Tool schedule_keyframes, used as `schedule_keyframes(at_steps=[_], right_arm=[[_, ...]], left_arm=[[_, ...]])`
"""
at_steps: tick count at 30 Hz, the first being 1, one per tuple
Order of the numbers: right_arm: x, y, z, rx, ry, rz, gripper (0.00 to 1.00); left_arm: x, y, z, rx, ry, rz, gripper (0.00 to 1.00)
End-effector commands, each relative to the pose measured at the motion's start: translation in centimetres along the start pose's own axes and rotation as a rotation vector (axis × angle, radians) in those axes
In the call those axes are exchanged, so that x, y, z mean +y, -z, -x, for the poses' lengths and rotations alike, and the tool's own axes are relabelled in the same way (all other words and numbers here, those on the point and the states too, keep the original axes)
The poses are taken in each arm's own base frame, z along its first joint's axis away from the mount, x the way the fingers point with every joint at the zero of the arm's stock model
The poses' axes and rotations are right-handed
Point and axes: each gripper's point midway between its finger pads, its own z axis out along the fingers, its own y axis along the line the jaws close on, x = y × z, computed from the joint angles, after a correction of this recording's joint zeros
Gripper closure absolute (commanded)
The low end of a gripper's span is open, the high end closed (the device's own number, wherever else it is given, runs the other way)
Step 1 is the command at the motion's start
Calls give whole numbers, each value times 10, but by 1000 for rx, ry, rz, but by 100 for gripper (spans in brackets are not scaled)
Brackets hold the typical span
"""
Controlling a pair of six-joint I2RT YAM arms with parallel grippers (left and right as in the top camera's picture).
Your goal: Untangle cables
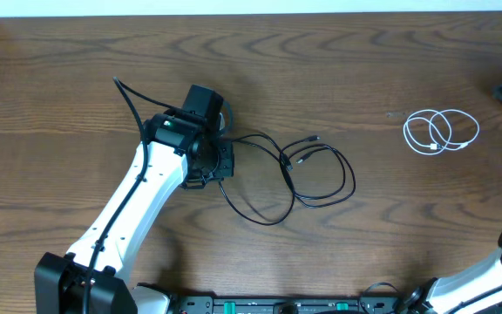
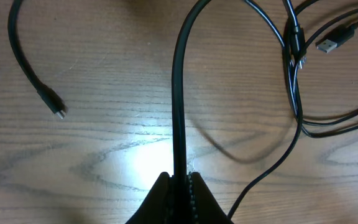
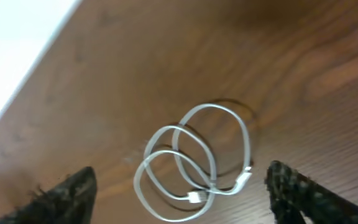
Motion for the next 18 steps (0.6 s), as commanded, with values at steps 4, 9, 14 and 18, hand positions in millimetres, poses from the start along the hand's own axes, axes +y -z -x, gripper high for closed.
schedule_keyframes(at_steps=[4, 9, 14, 18], right_arm=[[-41, -36, -29, 110, 41, -88, 11], [-60, -61, -53, 192, -8, -92, 18], [-64, -82, -66, 236, -34, -46, 26], [-53, -95, -71, 252, -35, 20, 40]], left_arm=[[2, 0, -2, 1, 0, 11, 93], [2, 0, -2, 1, 3, 11, 93], [2, 0, -2, 1, 3, 10, 92], [2, 0, -2, 1, 3, 11, 93]])
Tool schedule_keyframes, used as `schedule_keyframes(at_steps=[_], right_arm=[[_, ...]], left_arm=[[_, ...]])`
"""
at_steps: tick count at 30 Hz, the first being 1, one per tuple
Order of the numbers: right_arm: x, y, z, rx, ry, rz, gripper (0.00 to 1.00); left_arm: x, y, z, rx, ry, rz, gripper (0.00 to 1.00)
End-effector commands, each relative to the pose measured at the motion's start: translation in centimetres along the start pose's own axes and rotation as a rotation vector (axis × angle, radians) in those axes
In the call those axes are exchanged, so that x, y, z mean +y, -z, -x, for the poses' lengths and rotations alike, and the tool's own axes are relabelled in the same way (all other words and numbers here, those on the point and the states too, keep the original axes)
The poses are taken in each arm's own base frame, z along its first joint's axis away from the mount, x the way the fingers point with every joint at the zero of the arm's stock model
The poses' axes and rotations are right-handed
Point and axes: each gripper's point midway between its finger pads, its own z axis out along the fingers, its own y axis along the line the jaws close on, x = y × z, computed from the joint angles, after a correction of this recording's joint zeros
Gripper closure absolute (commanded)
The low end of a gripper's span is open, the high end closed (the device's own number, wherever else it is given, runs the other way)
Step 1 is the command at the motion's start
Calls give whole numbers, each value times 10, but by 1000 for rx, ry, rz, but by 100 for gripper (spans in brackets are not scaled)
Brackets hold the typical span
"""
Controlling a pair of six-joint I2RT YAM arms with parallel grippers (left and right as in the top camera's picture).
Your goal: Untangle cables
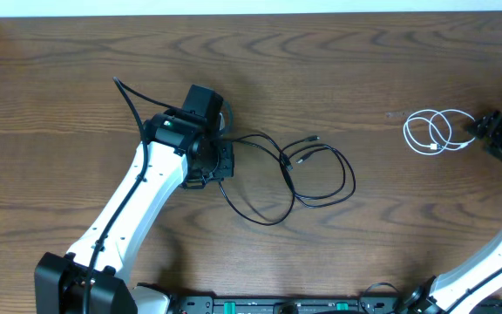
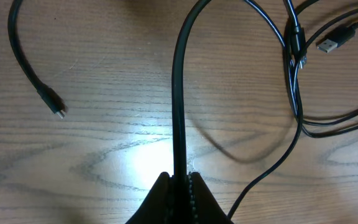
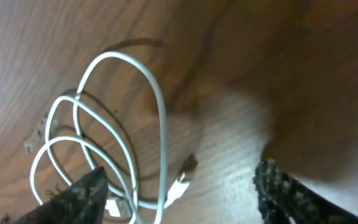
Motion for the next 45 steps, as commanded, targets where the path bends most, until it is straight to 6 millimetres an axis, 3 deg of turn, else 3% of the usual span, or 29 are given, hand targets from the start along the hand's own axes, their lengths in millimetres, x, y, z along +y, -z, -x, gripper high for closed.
schedule_keyframes(at_steps=[1, 7, 8, 12, 16, 20, 25, 29, 32, 35, 39, 45], right_arm=[[16, -12, -4, 21, 22, 81, 45], [32, -14, -1, 10, 51, 136, 95], [37, -14, 0, 6, 54, 164, 99], [56, -5, 4, -6, 57, 269, 99], [85, 24, 17, -52, 76, 387, 99], [103, 80, 44, -165, 68, 434, 99], [113, 186, 78, -404, 85, 420, 99], [108, 265, 86, -586, 62, 366, 99], [94, 298, 86, -689, 41, 263, 99], [79, 307, 81, -713, -6, 184, 99], [58, 293, 78, -681, -81, 83, 99], [53, 281, 80, -655, -73, 55, 99]], left_arm=[[2, 1, -2, 0, 2, 10, 92], [2, 1, -2, 2, 3, 7, 92], [2, 1, -2, 2, 3, 7, 92], [2, 1, -2, 2, 3, 7, 93], [2, 1, -2, 2, 3, 7, 93], [2, 1, -2, 2, 3, 7, 92], [2, 1, -2, 1, 2, 7, 92], [2, 1, -2, 1, 2, 7, 93], [2, 1, -2, 0, 2, 7, 93], [2, 1, -2, 1, 2, 7, 92], [2, 1, -2, 2, 3, 7, 92], [2, 1, -2, 1, 2, 7, 92]])
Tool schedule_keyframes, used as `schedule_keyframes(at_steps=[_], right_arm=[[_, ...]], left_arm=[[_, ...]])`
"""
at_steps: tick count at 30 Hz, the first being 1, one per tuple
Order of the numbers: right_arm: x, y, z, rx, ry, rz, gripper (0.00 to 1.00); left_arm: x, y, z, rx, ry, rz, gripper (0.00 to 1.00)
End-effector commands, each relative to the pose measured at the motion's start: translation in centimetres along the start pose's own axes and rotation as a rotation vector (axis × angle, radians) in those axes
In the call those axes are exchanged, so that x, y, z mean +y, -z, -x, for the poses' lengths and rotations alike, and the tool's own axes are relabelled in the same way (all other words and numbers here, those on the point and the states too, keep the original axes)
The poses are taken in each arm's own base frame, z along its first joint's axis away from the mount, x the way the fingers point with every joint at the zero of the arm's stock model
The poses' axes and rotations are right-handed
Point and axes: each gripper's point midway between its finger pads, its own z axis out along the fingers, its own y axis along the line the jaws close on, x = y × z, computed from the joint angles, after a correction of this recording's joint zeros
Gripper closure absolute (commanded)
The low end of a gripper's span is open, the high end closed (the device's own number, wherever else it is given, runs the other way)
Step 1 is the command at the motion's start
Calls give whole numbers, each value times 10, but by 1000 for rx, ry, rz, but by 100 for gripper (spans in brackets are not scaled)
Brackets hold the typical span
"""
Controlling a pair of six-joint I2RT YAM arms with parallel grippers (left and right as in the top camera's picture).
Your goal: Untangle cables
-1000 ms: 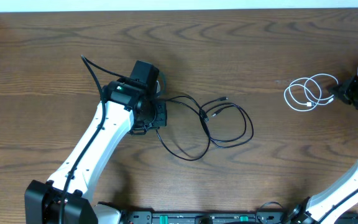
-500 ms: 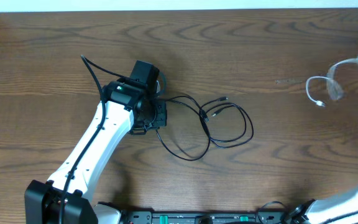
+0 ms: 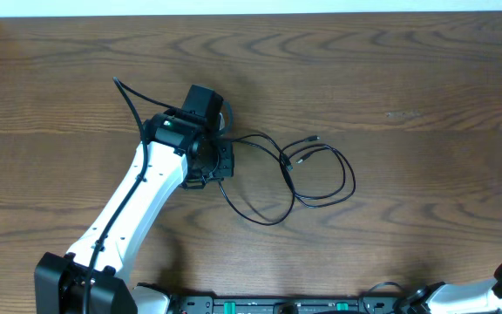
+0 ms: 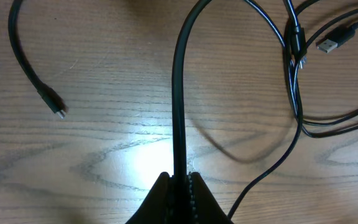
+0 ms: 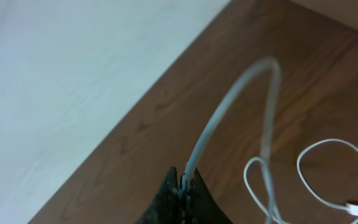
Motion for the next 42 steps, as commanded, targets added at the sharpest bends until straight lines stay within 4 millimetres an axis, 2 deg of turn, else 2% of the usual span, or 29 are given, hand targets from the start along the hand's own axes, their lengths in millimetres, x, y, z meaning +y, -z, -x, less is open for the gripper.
schedule_keyframes(at_steps=[1, 3, 4, 5, 6, 7, 8, 9, 10, 16, 21, 24, 28, 29, 35, 39, 42], right_arm=[[-8, -6, -3, 8, 5, -40, 99], [-9, -8, -4, 12, 2, -40, 99], [-9, -9, -5, 17, 1, -40, 96], [-8, -10, -7, 24, 0, -39, 90], [-7, -11, -8, 29, -1, -38, 76], [-5, -12, -10, 36, 0, -36, 53], [-4, -13, -12, 41, 1, -33, 39], [-2, -14, -13, 48, 2, -30, 29], [1, -16, -16, 55, 5, -27, 26], [19, -25, -32, 109, 19, -3, 24], [40, -32, -72, 247, 73, 17, 17], [59, -34, -105, 358, 145, 44, 13], [93, -35, -153, 509, 280, 108, 9], [112, -35, -178, 576, 342, 145, 9], [164, -30, -257, 768, 568, 278, 2], [185, -24, -308, 872, 679, 348, 1], [191, -14, -350, 969, 773, 401, 1]], left_arm=[[2, 1, -2, 0, 2, 7, 93], [2, 1, -2, 1, 2, 7, 93], [2, 1, -2, 1, 2, 7, 93], [2, 1, -2, 1, 2, 7, 92], [2, 1, -2, 1, 3, 7, 93], [2, 1, -2, 1, 2, 7, 92], [2, 1, -2, 1, 3, 7, 92], [2, 1, -2, 0, 3, 7, 92], [2, 1, -2, 0, 3, 7, 93], [2, 1, -2, 0, 2, 7, 92], [0, 1, 0, -5, 1, -3, 93], [-16, 1, 0, 6, -7, -91, 92], [-58, 10, -1, 11, -168, -333, 92], [-69, 15, -1, 2, -223, -403, 92], [-108, 38, -4, -25, -371, -658, 92], [-123, 49, 5, -83, -420, -744, 93], [-129, 56, 18, -154, -457, -753, 92]])
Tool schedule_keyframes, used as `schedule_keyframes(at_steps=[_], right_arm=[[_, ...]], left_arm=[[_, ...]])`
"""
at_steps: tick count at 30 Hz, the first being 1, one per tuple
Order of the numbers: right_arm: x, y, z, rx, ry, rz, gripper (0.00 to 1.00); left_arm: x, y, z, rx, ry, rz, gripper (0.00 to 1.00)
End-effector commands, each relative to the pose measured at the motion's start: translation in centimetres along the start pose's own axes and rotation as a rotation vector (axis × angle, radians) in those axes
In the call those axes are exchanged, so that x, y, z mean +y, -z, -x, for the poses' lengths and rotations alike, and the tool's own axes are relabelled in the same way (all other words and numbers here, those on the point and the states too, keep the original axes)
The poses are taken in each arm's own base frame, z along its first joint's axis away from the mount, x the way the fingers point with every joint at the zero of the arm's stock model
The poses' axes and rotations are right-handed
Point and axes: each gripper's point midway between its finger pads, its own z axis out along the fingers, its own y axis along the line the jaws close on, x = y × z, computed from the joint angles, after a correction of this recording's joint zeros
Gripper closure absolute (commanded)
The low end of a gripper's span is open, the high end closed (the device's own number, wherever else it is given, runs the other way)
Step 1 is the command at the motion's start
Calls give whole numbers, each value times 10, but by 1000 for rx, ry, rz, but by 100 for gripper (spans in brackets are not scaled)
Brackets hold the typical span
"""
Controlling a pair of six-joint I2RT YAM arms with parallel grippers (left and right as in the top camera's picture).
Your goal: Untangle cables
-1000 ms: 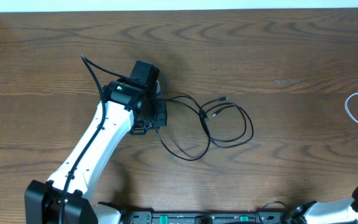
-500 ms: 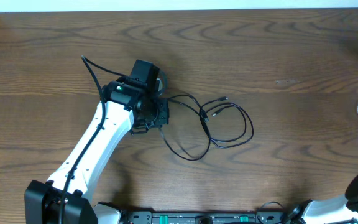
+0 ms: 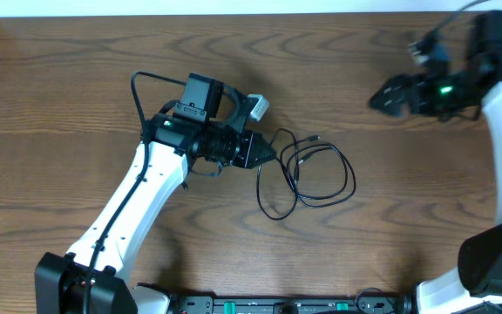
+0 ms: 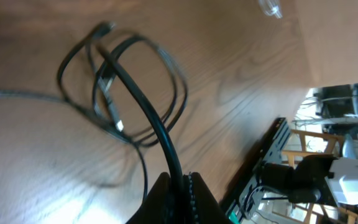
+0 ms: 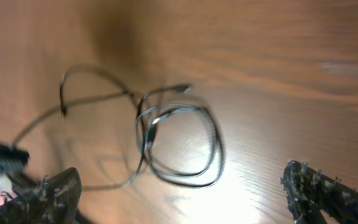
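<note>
A thin black cable lies in loose overlapping loops mid-table, with its plugs inside the tangle. My left gripper is shut on one strand at the tangle's left side. The left wrist view shows that strand rising from the shut left gripper toward the loops. Another stretch of the cable arches up behind the arm. My right gripper hovers at the upper right, open and holding nothing. In its own view the right gripper faces the black loops. The white cable is out of view.
The brown wooden table ends in a pale strip along the far edge. A dark rail with electronics runs along the near edge. Chairs and equipment stand beyond the table's edge in the left wrist view.
My right gripper, then shut on the white cable off the table's right edge, is now open over the upper right table without it. My left gripper has turned and shifted right with the black strand.
My right gripper was open above the white coil at the right, then low beside it, then shut on it past the right edge. Now it is open and the coil is gone from view. My left gripper held the black cable throughout and has now shifted it.
</note>
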Motion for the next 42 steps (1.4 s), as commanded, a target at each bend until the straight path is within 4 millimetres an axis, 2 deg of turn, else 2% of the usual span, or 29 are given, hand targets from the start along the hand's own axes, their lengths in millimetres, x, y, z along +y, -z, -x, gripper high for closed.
schedule_keyframes(at_steps=[1, 5, 9, 12, 16, 19, 22, 28, 30, 35, 42], right_arm=[[26, -35, -28, 130, 144, 57, 1], [48, -61, -58, 232, 243, 107, 1], [67, -78, -77, 285, 322, 161, 1], [74, -87, -81, 296, 311, 164, 1], [78, -100, -77, 274, 219, 148, 1], [79, -109, -75, 260, 153, 141, 1], [82, -116, -81, 267, 160, 154, 1], [104, -123, -96, 283, 349, 263, 1], [112, -124, -100, 287, 432, 293, 1], [128, -129, -111, 291, 619, 335, 1], [151, -136, -122, 289, 795, 382, 1]], left_arm=[[-21, 5, 19, -64, -102, -88, 93], [-19, 14, 55, -192, -78, -28, 93], [-30, 31, 87, -319, -66, -19, 92], [-49, 49, 102, -393, -100, -43, 92], [-74, 78, 114, -496, -134, -62, 93], [-89, 104, 117, -588, -163, -34, 93], [-99, 132, 118, -682, -187, 17, 93], [-114, 171, 113, -811, -212, 81, 92], [-114, 176, 112, -826, -208, 96, 93], [-106, 173, 110, -809, -182, 120, 93], [-103, 173, 110, -812, -173, 134, 93]])
